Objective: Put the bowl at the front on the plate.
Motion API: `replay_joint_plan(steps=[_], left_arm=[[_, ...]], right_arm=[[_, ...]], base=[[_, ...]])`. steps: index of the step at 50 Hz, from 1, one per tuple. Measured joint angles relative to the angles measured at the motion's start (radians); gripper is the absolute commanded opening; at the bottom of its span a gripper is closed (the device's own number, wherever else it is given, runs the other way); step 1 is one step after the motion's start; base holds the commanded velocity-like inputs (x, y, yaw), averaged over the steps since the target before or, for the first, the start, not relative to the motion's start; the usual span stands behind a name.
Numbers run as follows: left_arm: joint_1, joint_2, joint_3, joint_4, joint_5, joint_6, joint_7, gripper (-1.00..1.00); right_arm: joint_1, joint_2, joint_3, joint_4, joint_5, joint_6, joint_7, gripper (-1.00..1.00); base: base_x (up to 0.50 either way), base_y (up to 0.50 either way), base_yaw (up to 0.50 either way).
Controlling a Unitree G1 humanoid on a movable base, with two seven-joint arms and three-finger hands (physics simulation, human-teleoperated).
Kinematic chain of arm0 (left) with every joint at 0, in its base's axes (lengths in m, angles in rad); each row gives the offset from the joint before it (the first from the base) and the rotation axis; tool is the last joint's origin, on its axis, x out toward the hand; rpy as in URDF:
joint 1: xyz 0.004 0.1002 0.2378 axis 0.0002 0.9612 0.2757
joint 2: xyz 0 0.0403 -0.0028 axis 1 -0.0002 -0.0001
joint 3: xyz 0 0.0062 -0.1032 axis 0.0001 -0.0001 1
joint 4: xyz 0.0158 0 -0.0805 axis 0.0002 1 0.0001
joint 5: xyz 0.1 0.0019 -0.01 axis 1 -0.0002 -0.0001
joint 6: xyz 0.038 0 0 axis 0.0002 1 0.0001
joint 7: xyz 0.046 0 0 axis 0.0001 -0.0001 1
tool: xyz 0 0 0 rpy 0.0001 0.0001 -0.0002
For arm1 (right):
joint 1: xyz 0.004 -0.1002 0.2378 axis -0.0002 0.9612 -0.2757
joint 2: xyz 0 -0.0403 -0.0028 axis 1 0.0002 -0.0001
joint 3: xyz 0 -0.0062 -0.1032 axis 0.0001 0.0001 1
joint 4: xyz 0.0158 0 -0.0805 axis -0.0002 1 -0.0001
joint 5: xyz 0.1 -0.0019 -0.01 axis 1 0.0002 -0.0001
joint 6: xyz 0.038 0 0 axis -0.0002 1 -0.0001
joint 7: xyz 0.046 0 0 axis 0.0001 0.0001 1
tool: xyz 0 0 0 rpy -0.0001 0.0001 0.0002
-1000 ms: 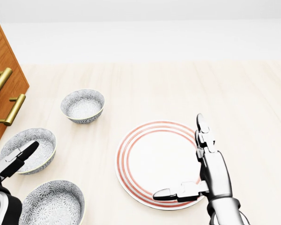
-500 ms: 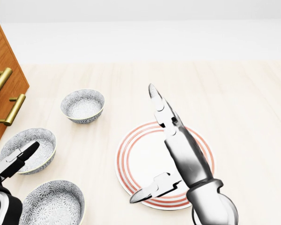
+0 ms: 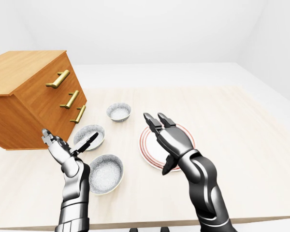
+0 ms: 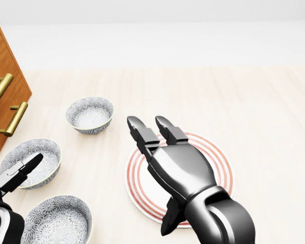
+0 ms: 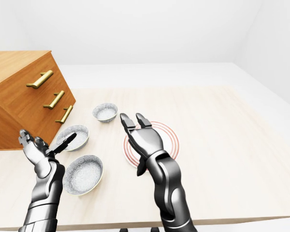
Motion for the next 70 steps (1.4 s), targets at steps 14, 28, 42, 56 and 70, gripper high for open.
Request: replay_joint_plan(steps=[14, 28, 42, 56, 70], left_arm=[[0.0, 0.0, 0.0, 0.0, 0.002, 0.0, 0.0, 1.0], [0.001, 0.0, 0.0, 0.002, 0.003, 0.0, 0.0, 1.0], [-0.001, 0.001, -0.001, 0.005, 0.005, 0.0, 0.0, 1.0], [-0.005, 0.002, -0.001, 0.016, 0.008, 0.0, 0.0, 1.0], [-0.009, 0.004, -0.003, 0.03, 0.01, 0.0, 0.0, 1.0]], right_arm=[[0.002, 0.013, -0.011, 0.004, -0.173, 0.0, 0.062, 1.0], [0.009, 0.055, 0.033, 0.029, -0.346, 0.0, 0.062, 1.0], [-0.006, 0.067, -0.001, 0.026, -0.408, 0.0, 0.062, 1.0], [-0.056, 0.061, -0.06, 0.045, -0.397, 0.0, 0.056, 1.0], [-0.095, 0.057, -0.078, 0.049, -0.394, 0.0, 0.062, 1.0]], base=[[0.0, 0.0, 0.0], [0.0, 0.0, 0.0], [0.0, 0.0, 0.0], [0.0, 0.0, 0.0], [0.0, 0.0, 0.0]])
